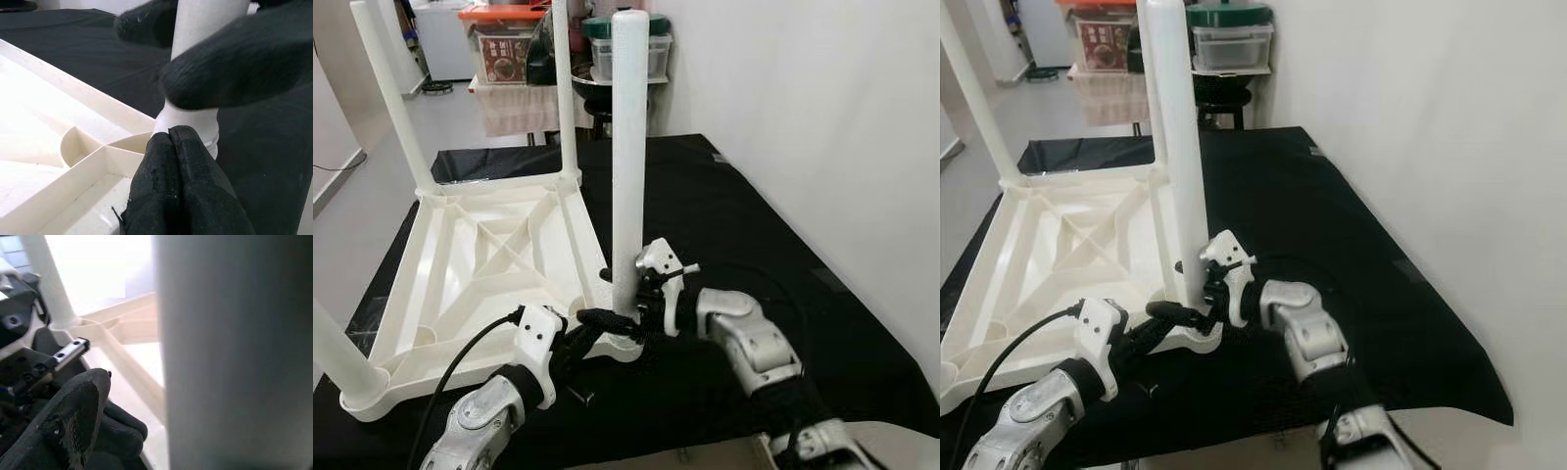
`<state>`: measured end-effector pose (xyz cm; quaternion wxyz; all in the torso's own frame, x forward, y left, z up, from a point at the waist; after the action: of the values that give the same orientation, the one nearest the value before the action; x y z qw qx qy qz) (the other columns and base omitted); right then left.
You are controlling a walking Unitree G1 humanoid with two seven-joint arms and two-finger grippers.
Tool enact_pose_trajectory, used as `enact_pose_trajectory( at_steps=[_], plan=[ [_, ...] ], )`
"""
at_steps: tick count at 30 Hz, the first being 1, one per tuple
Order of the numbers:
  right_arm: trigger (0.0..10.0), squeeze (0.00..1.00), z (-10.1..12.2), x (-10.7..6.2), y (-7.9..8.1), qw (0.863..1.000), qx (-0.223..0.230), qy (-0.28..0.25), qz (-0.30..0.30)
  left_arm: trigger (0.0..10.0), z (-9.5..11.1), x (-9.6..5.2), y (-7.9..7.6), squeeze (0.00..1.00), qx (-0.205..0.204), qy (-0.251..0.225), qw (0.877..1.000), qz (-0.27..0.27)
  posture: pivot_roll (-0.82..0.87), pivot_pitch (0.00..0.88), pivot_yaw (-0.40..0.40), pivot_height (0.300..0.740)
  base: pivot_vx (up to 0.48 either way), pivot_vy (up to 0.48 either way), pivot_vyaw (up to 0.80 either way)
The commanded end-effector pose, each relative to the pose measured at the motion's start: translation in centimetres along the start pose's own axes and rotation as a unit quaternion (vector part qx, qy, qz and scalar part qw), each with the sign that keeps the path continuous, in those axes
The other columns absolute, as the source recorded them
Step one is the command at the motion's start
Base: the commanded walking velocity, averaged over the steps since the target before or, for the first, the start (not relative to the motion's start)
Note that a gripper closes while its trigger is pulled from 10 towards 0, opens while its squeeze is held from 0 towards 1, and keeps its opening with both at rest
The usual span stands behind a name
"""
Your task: Building children table
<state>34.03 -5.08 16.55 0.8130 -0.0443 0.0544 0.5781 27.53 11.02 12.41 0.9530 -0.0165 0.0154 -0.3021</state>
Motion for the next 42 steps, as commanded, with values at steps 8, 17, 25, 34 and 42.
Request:
enact_pose_trajectory(
  at_steps=[8,17,25,34,42],
  plan=[
    [0.0,0.0,1.6,-0.2,-0.8,0.997,-0.007,-0.008,0.073,10.0,-0.4,0.0,-0.3,0.0,0.0,0.006,1.0,-0.001,0.04,0.0,-0.049,0.74,0.0,0.0,0.0],
    [0.0,0.0,1.0,-0.6,-1.6,0.999,-0.009,-0.017,0.03,10.0,-0.4,-0.1,-0.4,0.0,-0.003,0.007,1.0,-0.002,0.03,0.0,-0.044,0.74,0.0,0.0,0.0],
    [0.0,0.0,-1.5,0.0,-2.9,0.931,0.109,-0.061,-0.343,10.0,-0.2,-0.4,0.2,0.0,-0.003,0.006,1.0,0.0,0.0,0.0,-0.033,0.74,0.0,0.0,0.0],
    [0.0,0.0,-2.1,1.1,-1.1,0.938,0.044,-0.025,-0.343,10.0,-0.3,0.0,0.4,0.0,-0.001,0.008,1.0,-0.003,0.01,0.0,-0.041,0.74,0.0,0.0,0.0],
    [10.0,1.0,-2.4,1.6,-0.7,0.944,0.083,-0.017,-0.319,10.0,-0.2,0.1,0.4,0.0,0.006,0.005,1.0,0.003,0.01,0.0,-0.033,0.74,0.0,0.0,0.0]
  ],
)
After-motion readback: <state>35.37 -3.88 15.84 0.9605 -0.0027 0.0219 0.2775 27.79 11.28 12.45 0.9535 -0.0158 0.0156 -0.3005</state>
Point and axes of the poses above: a point about 5 cm out from each wrist's last joint towards the gripper, its own x axis pointing out of the wrist towards the gripper, its own z axis along the axis of the wrist's last joint, y = z × x, the point moved 3 cm from there along x, pointing out of the wrist towards the gripper, and after that the axes turned 1 degree about -x, right-handed, at the moved point
